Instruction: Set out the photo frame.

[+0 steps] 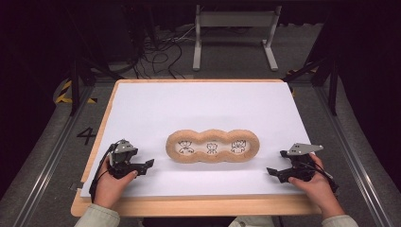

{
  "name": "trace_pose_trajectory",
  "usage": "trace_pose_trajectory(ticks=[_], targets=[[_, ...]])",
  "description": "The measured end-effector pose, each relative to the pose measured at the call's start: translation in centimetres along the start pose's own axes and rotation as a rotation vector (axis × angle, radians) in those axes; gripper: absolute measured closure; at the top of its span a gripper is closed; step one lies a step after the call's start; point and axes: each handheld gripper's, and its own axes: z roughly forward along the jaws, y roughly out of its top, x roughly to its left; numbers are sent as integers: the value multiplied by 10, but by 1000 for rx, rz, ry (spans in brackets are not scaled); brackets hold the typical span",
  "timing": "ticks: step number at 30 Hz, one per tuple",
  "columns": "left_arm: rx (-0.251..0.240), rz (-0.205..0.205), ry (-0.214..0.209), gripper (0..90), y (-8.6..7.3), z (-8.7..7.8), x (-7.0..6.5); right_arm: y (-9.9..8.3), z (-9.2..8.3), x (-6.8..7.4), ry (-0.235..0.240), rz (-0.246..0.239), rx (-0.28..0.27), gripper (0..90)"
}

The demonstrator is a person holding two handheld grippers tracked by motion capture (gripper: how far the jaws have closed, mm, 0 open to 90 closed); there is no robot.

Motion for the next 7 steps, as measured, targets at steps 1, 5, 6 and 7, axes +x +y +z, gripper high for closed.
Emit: trace_pose_trajectory(ticks=[1, 5, 6, 7], targets=[[2, 3, 1, 186, 0, 0, 0, 0, 0, 0, 0, 2, -4, 89], [-2, 11, 27, 184, 0, 0, 0, 0, -1, -1, -10, 2, -21, 99], [-2, 9, 37, 183, 0, 0, 0, 1, 0, -1, -24, 1, -27, 106], [-2, 9, 37, 178, 0, 0, 0, 1, 0, -1, -31, 1, -28, 116]])
